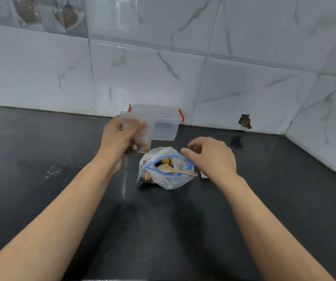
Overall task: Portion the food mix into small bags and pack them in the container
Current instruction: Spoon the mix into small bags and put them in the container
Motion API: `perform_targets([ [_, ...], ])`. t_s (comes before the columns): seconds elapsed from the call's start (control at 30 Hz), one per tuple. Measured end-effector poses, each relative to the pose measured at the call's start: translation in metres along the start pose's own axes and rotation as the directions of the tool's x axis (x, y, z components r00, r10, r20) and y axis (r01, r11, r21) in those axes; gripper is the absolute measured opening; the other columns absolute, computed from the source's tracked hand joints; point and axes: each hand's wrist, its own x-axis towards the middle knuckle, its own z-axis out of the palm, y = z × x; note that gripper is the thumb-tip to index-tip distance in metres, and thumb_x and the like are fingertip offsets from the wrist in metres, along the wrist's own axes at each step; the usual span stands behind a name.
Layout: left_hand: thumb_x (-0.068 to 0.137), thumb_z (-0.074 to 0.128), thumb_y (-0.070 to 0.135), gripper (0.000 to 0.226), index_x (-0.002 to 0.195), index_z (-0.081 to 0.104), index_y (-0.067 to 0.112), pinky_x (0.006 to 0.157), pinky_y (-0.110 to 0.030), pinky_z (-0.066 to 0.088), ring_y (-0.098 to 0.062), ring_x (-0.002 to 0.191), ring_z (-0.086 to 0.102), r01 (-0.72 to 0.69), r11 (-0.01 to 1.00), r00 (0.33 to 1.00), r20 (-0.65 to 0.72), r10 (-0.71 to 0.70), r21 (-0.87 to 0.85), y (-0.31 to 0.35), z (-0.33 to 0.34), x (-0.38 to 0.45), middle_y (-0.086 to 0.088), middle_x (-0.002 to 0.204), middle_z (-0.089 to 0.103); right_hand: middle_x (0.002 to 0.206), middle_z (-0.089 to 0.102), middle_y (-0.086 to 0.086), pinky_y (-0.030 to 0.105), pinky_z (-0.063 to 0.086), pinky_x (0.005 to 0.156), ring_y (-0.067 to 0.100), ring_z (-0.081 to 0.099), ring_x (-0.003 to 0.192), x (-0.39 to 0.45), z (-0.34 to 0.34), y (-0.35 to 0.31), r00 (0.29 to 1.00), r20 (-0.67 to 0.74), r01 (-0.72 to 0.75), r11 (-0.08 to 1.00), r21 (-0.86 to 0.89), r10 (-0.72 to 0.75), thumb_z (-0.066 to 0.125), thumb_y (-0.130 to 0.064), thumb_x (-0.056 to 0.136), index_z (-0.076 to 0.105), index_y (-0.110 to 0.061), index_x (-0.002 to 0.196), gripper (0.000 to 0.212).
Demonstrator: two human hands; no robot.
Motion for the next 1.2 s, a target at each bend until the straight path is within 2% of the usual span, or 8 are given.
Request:
perform_targets([
  [0.1, 0.091, 0.061, 0.026, 0.017, 0.092, 0.064, 0.009, 0.052, -0.036, 0.054, -0.015, 0.062, 0.068, 0.011, 0.999, 0.997, 0.083, -0.007, -0.048, 0.010, 0.009, -0.002, -0.004, 0.083, 0.075, 0.098, 0.071, -0.012, 0.024, 0.048, 0.078, 0.006, 0.063, 0.090, 0.012, -0.009, -0.014, 0.988, -0.112, 0.140, 0.907, 0.397, -0.103, 0.058, -0.040, 0.090, 0.072, -0.027, 0.101, 0.023],
  [0.23, 0.093, 0.057, 0.031, 0.015, 0.091, 0.059, 0.016, 0.078, -0.073, 0.041, -0.022, 0.061, 0.069, 0.026, 0.999, 0.982, 0.187, -0.019, -0.035, 0.014, 0.022, -0.008, -0.003, 0.089, 0.076, 0.081, 0.068, -0.009, 0.007, 0.044, 0.060, 0.006, 0.062, 0.072, 0.025, -0.018, -0.034, 0.995, 0.003, 0.054, 0.566, 0.823, -0.099, 0.061, -0.026, 0.091, 0.070, -0.023, 0.087, 0.010],
  [0.4, 0.099, 0.046, 0.028, 0.012, 0.095, 0.053, 0.020, 0.070, -0.057, 0.053, -0.030, 0.074, 0.070, 0.071, 0.995, 0.984, 0.171, -0.057, -0.075, 0.013, 0.031, -0.014, -0.008, 0.093, 0.074, 0.078, 0.066, -0.003, 0.004, 0.039, 0.046, 0.007, 0.059, 0.063, 0.027, -0.022, -0.033, 0.996, 0.059, -0.021, 0.440, 0.898, -0.074, 0.062, -0.011, 0.091, 0.068, -0.016, 0.080, 0.013],
  [0.6, 0.097, 0.050, 0.013, 0.009, 0.089, 0.053, 0.016, 0.053, -0.024, 0.052, -0.017, 0.081, 0.067, -0.001, 0.999, 0.995, 0.102, 0.005, -0.038, 0.011, 0.032, -0.009, -0.004, 0.094, 0.069, 0.075, 0.064, -0.004, 0.004, 0.040, 0.048, 0.005, 0.057, 0.065, 0.033, -0.010, -0.027, 0.999, 0.029, -0.009, 0.569, 0.822, -0.027, 0.055, -0.012, 0.095, 0.067, -0.005, 0.095, 0.014],
  [0.8, 0.089, 0.064, 0.017, 0.005, 0.087, 0.063, 0.012, 0.067, -0.030, 0.051, -0.014, 0.078, 0.064, -0.023, 0.991, 0.996, 0.092, 0.011, 0.131, 0.006, 0.026, -0.005, -0.004, 0.084, 0.069, 0.071, 0.059, -0.013, 0.019, 0.040, 0.066, -0.001, 0.053, 0.068, 0.038, -0.005, -0.025, 0.999, -0.040, 0.032, 0.738, 0.674, -0.007, 0.051, -0.017, 0.098, 0.064, -0.015, 0.086, 0.018],
  [0.9, 0.088, 0.065, 0.017, 0.008, 0.080, 0.063, 0.015, 0.069, -0.030, 0.048, -0.015, 0.081, 0.062, -0.031, 0.986, 0.998, 0.065, 0.021, 0.165, 0.006, 0.024, -0.004, -0.004, 0.081, 0.068, 0.078, 0.063, -0.009, 0.014, 0.043, 0.069, 0.002, 0.057, 0.074, 0.035, -0.009, -0.023, 1.000, -0.004, 0.013, 0.677, 0.736, -0.015, 0.056, -0.019, 0.095, 0.068, -0.012, 0.095, 0.014],
  [1.0, 0.088, 0.065, 0.016, 0.009, 0.079, 0.064, 0.016, 0.066, -0.027, 0.045, -0.014, 0.083, 0.061, -0.037, 0.982, 0.997, 0.074, 0.023, 0.187, 0.008, 0.023, -0.003, -0.004, 0.084, 0.069, 0.088, 0.066, -0.005, 0.004, 0.043, 0.052, -0.001, 0.058, 0.077, 0.028, -0.017, -0.021, 0.991, 0.121, -0.069, 0.545, 0.836, -0.059, 0.064, -0.022, 0.090, 0.069, -0.010, 0.103, 0.018],
  [1.2, 0.087, 0.065, 0.017, 0.005, 0.082, 0.064, 0.017, 0.068, -0.028, 0.044, -0.013, 0.082, 0.061, -0.039, 0.979, 0.993, 0.117, 0.015, 0.198, 0.010, 0.025, -0.005, -0.007, 0.090, 0.071, 0.085, 0.067, -0.008, 0.022, 0.043, 0.064, 0.004, 0.057, 0.079, 0.031, -0.012, -0.020, 0.983, 0.179, -0.138, 0.506, 0.851, -0.033, 0.066, -0.018, 0.088, 0.068, -0.020, 0.085, 0.004],
])
